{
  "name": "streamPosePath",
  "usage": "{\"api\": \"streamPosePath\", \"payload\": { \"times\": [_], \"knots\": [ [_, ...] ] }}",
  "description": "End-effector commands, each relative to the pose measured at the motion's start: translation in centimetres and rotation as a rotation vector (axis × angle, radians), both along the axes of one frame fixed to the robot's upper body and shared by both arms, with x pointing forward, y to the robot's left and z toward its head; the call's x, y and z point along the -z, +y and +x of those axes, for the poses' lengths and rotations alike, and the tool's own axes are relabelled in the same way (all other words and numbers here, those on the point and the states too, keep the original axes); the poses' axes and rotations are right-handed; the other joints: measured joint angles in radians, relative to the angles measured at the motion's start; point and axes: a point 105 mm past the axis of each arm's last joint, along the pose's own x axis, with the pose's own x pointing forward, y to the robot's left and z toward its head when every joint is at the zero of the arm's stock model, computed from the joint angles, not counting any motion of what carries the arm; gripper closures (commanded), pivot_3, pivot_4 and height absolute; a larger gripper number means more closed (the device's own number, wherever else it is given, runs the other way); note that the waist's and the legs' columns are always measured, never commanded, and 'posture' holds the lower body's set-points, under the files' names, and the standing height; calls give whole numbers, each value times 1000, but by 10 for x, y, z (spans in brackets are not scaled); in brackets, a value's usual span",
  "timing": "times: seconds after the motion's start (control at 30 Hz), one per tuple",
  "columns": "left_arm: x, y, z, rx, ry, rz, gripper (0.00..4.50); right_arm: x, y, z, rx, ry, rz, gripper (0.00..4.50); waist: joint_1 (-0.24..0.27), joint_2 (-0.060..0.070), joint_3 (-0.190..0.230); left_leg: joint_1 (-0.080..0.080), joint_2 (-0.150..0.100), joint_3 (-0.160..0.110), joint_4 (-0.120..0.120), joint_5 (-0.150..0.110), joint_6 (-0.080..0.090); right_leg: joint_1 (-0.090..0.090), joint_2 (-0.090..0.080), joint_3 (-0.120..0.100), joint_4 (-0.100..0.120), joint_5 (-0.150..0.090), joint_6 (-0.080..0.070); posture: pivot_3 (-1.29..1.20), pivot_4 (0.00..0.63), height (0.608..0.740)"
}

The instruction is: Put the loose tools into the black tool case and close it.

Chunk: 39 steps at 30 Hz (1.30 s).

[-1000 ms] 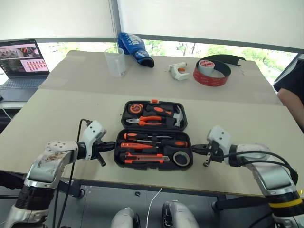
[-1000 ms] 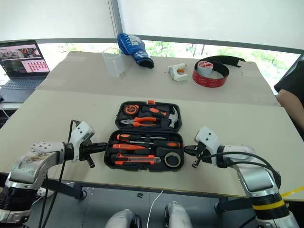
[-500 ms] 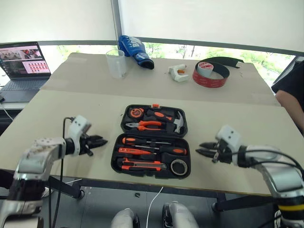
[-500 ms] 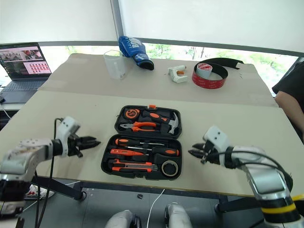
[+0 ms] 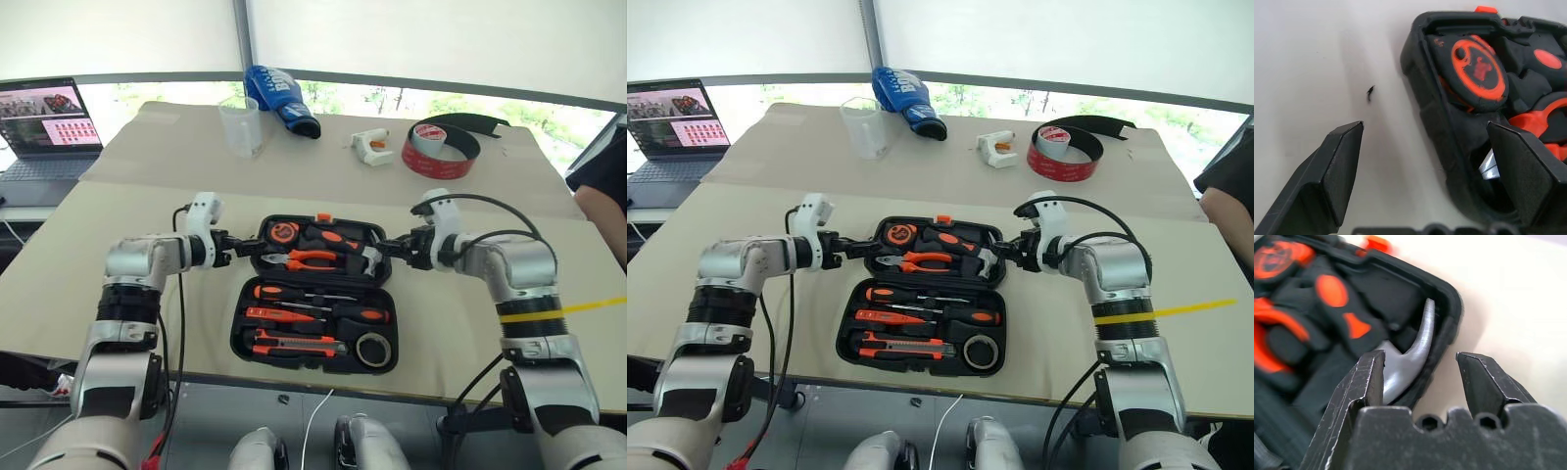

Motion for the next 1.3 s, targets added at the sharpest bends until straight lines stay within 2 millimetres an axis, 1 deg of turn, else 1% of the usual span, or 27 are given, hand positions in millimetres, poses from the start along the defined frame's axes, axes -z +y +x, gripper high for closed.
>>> {"api": "streamPosePath", "payload": {
  "times": [0.03, 0.07, 0.1, 0.13, 0.27, 0.3, 0.37, 0.4, 0.5, 0.6, 0.63, 0.73, 0.8, 0.87, 0.9, 0.97, 1.0, 1.03, 1.07, 1.13, 1.2, 1.27, 1.3],
  "knots": [
    [-13, -4, 8, 5, -67, 10, 457, -4, -3, 6, 20, -27, -24, 1209, -1, 0, 0, 1, 0, 0, 0, 0, 0, 0, 0, 0, 0, 0, 0, 0, 150, 730],
    [-13, -5, 9, 5, -69, 7, 724, -3, -3, 6, 20, -26, -23, 1209, -2, 0, 0, 1, 0, 0, 0, 0, 0, 0, 0, 1, -1, 0, 0, 0, 150, 730],
    [-13, -6, 9, 8, -73, 5, 946, -2, -2, 6, 18, -25, -20, 1709, -2, 0, 0, 2, 0, 0, 0, 0, 0, 0, -1, 1, -1, 0, 0, 0, 150, 730],
    [-12, -7, 10, 12, -77, 6, 1378, -2, -1, 6, 16, -23, -14, 2245, -2, 0, 0, 4, 0, 0, 0, 0, 0, 1, -1, 1, 0, 0, 0, 0, 150, 730],
    [-10, -12, 8, 36, -78, 8, 2830, -4, 0, 5, 13, -28, -6, 3491, -4, 0, 0, 5, 0, 0, 0, 0, -1, 1, -1, 4, 0, 0, 0, 0, 150, 730],
    [-9, -13, 7, 41, -76, 7, 3321, -4, 0, 5, 13, -32, -4, 3926, -4, 0, 0, 6, 0, 1, 0, 0, -1, 2, -1, 4, 1, 0, 0, 0, 150, 730],
    [-9, -14, 7, 45, -75, 6, 3957, -5, 0, 5, 14, -36, -2, 4485, -4, 1, 0, 6, 0, 1, 0, 0, -1, 2, -1, 5, 1, 0, 0, 0, 150, 730],
    [-8, -14, 7, 46, -76, 6, 4413, -5, 0, 5, 14, -38, -2, 4500, -4, 1, 0, 7, 0, 1, 0, 0, -1, 2, -1, 5, 1, 0, 0, 0, 150, 730],
    [-8, -16, 6, 49, -79, -2, 4475, -9, 2, 6, 7, -65, 0, 4500, -4, 1, 0, 8, 0, 1, 0, 0, -1, 3, -1, 5, 1, 0, 0, 0, 150, 730],
    [-11, -18, 6, 57, -112, -12, 4475, -25, 7, 9, -6, -157, -13, 4500, -4, 1, 0, 8, 0, 1, 0, 0, -1, 3, -1, 6, 1, 0, 0, 0, 150, 730],
    [-15, -19, 6, 57, -139, -17, 4475, -33, 8, 12, -3, -206, -23, 4500, -4, 1, 0, 8, 0, 1, 0, 0, -1, 3, -1, 6, 1, 0, 0, 0, 150, 730],
    [-23, -20, 8, 55, -195, -17, 4475, -48, 10, 15, 2, -291, -31, 4500, -4, 1, 0, 7, 0, 1, 0, 0, -1, 3, -1, 6, 1, 0, 1, 0, 150, 730],
    [-33, -19, 11, 45, -267, -20, 4475, -62, 14, 16, -7, -372, -37, 4500, -3, 1, 0, 6, 0, 1, 0, 0, -1, 2, -1, 6, 1, 0, 0, 0, 150, 730],
    [-53, -15, 14, 18, -392, -16, 4475, -79, 18, 15, -14, -478, -49, 4500, -3, 1, 0, 4, 0, 1, 0, 0, -1, 0, -1, 6, 0, 0, 0, 0, 150, 730],
    [-57, -14, 15, 11, -423, -14, 4475, -83, 19, 14, -15, -502, -51, 4500, -3, 1, 0, 2, 0, 1, 0, 0, -1, -2, -1, 6, 1, 0, 0, 0, 150, 730],
    [-76, -8, 13, -11, -555, 4, 4475, -95, 21, 10, -23, -619, -93, 4500, -3, 1, 0, -6, 0, 1, 1, 1, -1, -10, -1, 6, 2, 1, 0, 0, 150, 730],
    [-80, -6, 11, -8, -601, 29, 4475, -98, 22, 6, -35, -672, -120, 4500, -3, 1, 0, -8, 0, 1, 1, 1, -2, -12, -1, 4, 2, 1, -1, 0, 150, 730],
    [-79, -4, 9, 2, -633, 60, 4475, -98, 22, 3, -44, -706, -140, 4500, -3, 1, 0, -8, 0, 2, 1, 1, -2, -12, 0, 3, 2, 1, -1, 0, 150, 730],
    [-74, -4, 6, 19, -650, 107, 4475, -94, 22, 1, -52, -725, -164, 4500, -4, 1, 0, -9, 0, 2, 0, 1, -3, -12, 1, 2, 2, 1, -1, 0, 150, 730],
    [-56, -1, 0, 64, -663, 212, 4475, -79, 24, -5, -91, -742, -229, 4500, -8, 1, 0, -9, 0, 2, -1, 2, -3, -12, 1, 1, 3, 1, -1, 0, 150, 730],
    [-39, 3, -7, 100, -687, 305, 4475, -64, 28, -13, -128, -738, -241, 4500, -9, 1, -1, -8, 0, 3, -2, 2, -3, -12, 1, 0, 1, 1, 0, 0, 150, 730],
    [-29, 4, -14, 128, -720, 353, 4475, -55, 28, -20, -136, -743, -233, 4500, -11, 2, -1, -7, 0, 3, -3, 1, -3, -11, 1, 1, 0, 1, 0, 0, 150, 730],
    [-28, 4, -17, 125, -729, 353, 4475, -51, 28, -23, -135, -746, -231, 4500, -11, 2, -1, -6, 0, 3, -3, 1, -3, -10, 1, 1, 0, 0, 0, 0, 150, 730]
  ]
}}
